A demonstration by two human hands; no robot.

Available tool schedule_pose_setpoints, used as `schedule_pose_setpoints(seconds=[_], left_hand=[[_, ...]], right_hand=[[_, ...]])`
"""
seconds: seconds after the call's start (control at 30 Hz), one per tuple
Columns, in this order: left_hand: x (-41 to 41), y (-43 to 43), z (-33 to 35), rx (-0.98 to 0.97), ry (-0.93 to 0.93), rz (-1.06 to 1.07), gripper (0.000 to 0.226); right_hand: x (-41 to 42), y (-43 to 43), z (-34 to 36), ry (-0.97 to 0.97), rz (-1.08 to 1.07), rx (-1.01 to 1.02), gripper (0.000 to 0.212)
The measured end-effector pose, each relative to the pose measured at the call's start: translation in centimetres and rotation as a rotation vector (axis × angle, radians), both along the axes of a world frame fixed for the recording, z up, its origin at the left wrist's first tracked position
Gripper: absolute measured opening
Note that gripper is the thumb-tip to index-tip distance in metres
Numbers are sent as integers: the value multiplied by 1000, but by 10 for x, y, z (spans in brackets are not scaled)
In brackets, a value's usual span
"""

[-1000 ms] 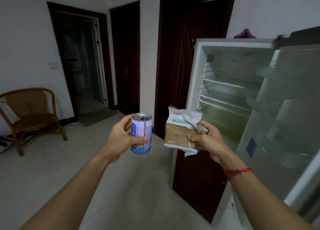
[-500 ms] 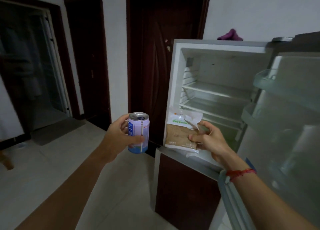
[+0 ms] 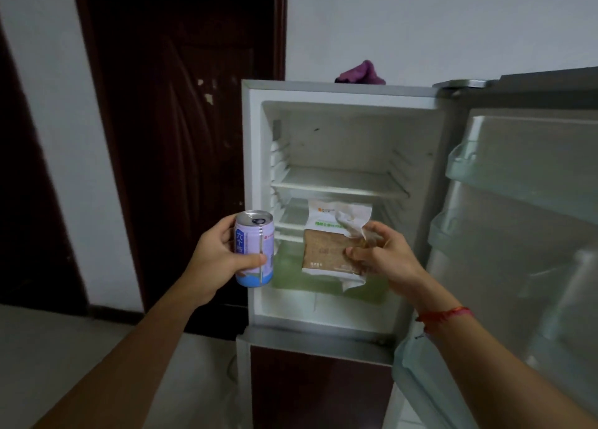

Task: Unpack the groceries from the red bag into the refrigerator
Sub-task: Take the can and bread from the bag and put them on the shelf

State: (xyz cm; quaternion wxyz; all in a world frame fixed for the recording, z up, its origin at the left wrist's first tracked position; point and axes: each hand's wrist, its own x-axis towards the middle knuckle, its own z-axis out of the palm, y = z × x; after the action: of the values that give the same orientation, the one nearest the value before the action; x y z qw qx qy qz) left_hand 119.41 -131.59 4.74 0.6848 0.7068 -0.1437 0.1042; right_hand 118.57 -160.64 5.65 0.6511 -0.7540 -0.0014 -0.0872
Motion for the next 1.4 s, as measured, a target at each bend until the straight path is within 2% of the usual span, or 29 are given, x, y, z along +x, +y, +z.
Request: schedule_pose_setpoints(seconds=[0.33,0.53,0.73,1.07,1.4], left_hand=[[109,-30,3,-25,20,-137,73],[164,-57,12,-17,16,-144,65],[228,-84,30,0,-6,-129,60],[321,-123,50,-43,-16,-82,65],[389,-141,59,-28,-25,-104,57]], right_hand=[[50,-19,12,-49,-183,49,43],[107,-35,13,-99,-251,61,52],[172,-49,27,-178,-271,63,50],[273,-65,48,-205,-323,70,50],[325,-81,49,-224,-412,18,50]])
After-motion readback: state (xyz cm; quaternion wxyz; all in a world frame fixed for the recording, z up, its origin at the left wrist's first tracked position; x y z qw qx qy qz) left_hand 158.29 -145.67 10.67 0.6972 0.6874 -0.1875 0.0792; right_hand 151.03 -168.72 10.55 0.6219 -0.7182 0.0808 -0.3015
